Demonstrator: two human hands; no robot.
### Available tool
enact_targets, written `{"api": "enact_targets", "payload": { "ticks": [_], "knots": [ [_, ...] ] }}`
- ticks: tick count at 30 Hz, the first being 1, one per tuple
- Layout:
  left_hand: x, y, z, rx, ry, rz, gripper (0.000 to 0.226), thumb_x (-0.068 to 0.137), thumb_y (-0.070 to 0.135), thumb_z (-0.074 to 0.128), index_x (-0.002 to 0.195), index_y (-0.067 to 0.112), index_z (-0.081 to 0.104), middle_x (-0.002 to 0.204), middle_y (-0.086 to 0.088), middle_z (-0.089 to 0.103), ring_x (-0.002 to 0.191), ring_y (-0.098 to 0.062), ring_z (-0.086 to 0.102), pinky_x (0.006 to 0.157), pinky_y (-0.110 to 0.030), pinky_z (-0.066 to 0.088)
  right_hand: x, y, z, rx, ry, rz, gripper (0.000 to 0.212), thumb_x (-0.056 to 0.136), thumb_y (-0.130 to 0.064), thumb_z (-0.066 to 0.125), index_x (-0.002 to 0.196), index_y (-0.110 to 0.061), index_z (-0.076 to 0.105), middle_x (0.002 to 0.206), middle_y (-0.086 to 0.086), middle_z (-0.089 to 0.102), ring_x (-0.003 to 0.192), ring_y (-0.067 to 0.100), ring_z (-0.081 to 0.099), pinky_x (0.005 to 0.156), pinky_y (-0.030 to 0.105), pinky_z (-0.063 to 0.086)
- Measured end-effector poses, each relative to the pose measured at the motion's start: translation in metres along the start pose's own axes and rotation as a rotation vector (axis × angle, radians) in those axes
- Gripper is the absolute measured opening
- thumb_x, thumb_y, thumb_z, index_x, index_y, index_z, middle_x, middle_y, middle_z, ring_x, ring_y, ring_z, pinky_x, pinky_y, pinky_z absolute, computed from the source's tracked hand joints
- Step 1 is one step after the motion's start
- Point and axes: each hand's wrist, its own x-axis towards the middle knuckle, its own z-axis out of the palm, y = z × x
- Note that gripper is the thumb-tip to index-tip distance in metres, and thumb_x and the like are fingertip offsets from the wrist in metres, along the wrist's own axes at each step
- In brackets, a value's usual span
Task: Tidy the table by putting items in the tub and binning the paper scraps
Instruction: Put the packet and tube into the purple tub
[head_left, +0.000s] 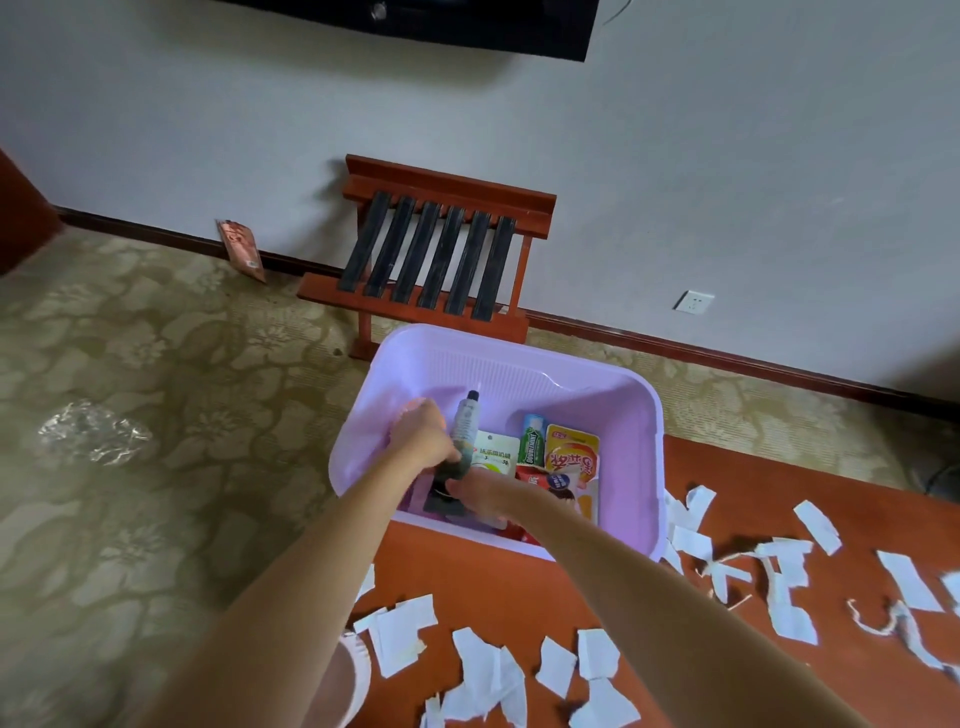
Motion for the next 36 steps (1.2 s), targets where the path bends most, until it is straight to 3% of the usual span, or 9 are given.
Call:
{"api": "enact_targets", "payload": {
  "ticks": [4,6,8,13,16,21,26,30,36],
  "knots": [
    [0.001,-0.005,0.015,-0.059,-0.082,-0.082,0.036,0.083,0.003,0.057,0.117,-0.007,0.055,0.108,-0.027,0.064,0.096,-0.040,0.066,0.077,-0.043,0.058,0.011,0.001,0.002,-0.128,0.022,-0.023,0.026,0.100,-0.020,0.032,0.109,-0.007,0.053,0.107,0.018,0.053,0.090,0.025,0.046,0.082,0.030,0.039],
    [-0.001,-0.006,0.011,-0.110,-0.093,-0.108,0.028,0.087,0.001,0.050,0.111,-0.009,0.057,0.088,-0.025,0.068,0.065,-0.034,0.069,0.049,-0.034,0.055,0.011,0.000,-0.004,-0.221,0.034,-0.035,0.031,0.099,-0.013,0.033,0.122,-0.001,0.050,0.119,0.022,0.055,0.090,0.022,0.042,0.080,0.032,0.038],
    [-0.006,-0.006,0.002,-0.055,-0.066,-0.145,0.024,0.089,0.004,0.052,0.109,-0.005,0.060,0.077,-0.015,0.066,0.051,-0.023,0.063,0.040,-0.025,0.046,0.013,0.003,-0.009,-0.307,0.069,-0.047,0.030,0.098,-0.010,0.036,0.123,0.001,0.050,0.113,0.021,0.056,0.086,0.021,0.042,0.067,0.029,0.036],
    [-0.008,-0.009,-0.006,0.123,-0.004,-0.194,0.032,0.094,0.009,0.048,0.124,-0.001,0.053,0.118,-0.017,0.063,0.107,-0.029,0.063,0.087,-0.031,0.051,0.017,0.006,0.000,-0.509,0.133,-0.096,0.030,0.096,-0.024,0.042,0.118,-0.007,0.053,0.104,0.012,0.061,0.094,0.027,0.058,0.057,0.023,0.037],
    [-0.009,-0.013,-0.006,0.126,-0.045,-0.167,0.029,0.092,0.009,0.049,0.117,0.000,0.059,0.119,-0.015,0.064,0.110,-0.029,0.062,0.090,-0.031,0.050,0.016,0.004,0.003,-0.524,0.208,-0.133,0.030,0.095,-0.026,0.044,0.117,-0.007,0.053,0.113,0.011,0.063,0.103,0.028,0.060,0.075,0.032,0.046],
    [-0.019,-0.013,-0.008,0.038,-0.024,-0.275,0.026,0.089,0.006,0.057,0.114,-0.002,0.058,0.106,-0.016,0.065,0.098,-0.029,0.066,0.079,-0.028,0.052,-0.003,0.010,-0.010,-0.382,0.262,-0.173,0.030,0.097,-0.012,0.039,0.125,-0.001,0.046,0.119,0.018,0.059,0.106,0.031,0.059,0.077,0.032,0.045],
    [-0.042,-0.007,-0.020,0.036,0.053,-0.176,0.026,0.091,0.006,0.051,0.116,-0.001,0.054,0.107,-0.018,0.064,0.098,-0.032,0.064,0.079,-0.033,0.053,-0.037,0.023,-0.030,-0.189,0.375,-0.196,0.033,0.095,-0.007,0.040,0.127,-0.003,0.048,0.125,0.018,0.055,0.099,0.030,0.056,0.066,0.030,0.043],
    [-0.074,0.029,-0.029,-0.117,0.141,-0.031,0.020,0.088,0.009,0.046,0.084,-0.003,0.060,0.085,-0.021,0.066,0.082,-0.037,0.064,0.069,-0.038,0.054,-0.093,0.050,-0.045,0.050,0.589,-0.244,0.033,0.092,-0.005,0.039,0.121,-0.007,0.054,0.115,0.020,0.064,0.105,0.038,0.060,0.086,0.039,0.048],
    [-0.142,0.106,0.000,-0.302,0.201,0.201,0.020,0.083,0.008,0.049,0.070,0.005,0.064,0.089,-0.022,0.069,0.089,-0.039,0.065,0.082,-0.042,0.053,-0.181,0.136,-0.047,0.357,0.852,-0.268,0.026,0.091,-0.003,0.044,0.114,-0.004,0.058,0.107,0.017,0.069,0.091,0.033,0.068,0.081,0.042,0.056]
  ]
}}
